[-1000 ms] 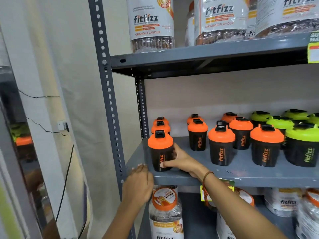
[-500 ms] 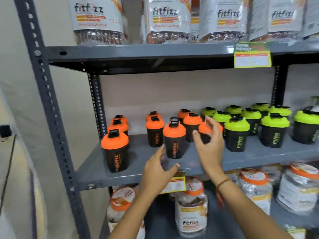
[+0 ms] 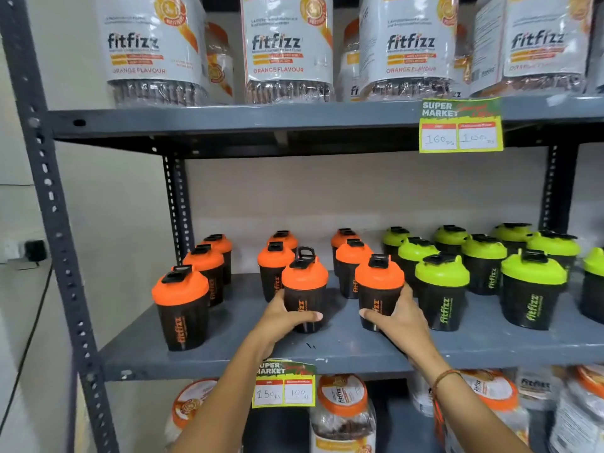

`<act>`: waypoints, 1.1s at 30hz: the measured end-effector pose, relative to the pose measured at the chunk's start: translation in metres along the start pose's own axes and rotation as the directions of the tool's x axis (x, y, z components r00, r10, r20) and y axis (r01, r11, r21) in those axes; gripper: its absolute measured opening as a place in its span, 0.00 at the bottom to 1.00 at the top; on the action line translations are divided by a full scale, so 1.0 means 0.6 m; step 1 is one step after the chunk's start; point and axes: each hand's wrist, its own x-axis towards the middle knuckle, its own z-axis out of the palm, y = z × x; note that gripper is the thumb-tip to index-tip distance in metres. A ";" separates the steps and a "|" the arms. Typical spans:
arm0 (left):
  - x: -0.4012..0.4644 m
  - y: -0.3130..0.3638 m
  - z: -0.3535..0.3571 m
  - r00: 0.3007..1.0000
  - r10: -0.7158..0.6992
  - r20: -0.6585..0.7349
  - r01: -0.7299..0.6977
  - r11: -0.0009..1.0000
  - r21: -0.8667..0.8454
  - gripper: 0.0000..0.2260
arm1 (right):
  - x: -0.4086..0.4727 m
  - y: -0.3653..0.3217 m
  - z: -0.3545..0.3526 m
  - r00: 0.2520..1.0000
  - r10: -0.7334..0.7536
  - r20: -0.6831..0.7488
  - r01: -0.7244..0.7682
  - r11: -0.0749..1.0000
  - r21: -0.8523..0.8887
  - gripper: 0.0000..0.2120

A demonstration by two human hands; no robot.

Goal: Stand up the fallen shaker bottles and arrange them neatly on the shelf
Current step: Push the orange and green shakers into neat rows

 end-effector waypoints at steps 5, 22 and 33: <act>-0.009 -0.005 0.002 0.988 0.022 -0.156 -0.018 0.999 0.027 0.30 | 0.008 0.001 -0.003 0.993 -0.047 0.106 0.044 0.999 0.026 0.35; -0.083 -0.015 -0.043 0.924 0.057 -0.379 0.028 0.976 0.214 0.32 | -0.009 0.002 -0.024 0.976 -0.071 0.205 0.049 0.993 0.110 0.43; -0.085 -0.020 -0.044 0.923 0.078 -0.376 0.011 0.973 0.228 0.36 | -0.009 -0.002 -0.036 0.958 -0.091 0.270 0.050 0.987 0.155 0.42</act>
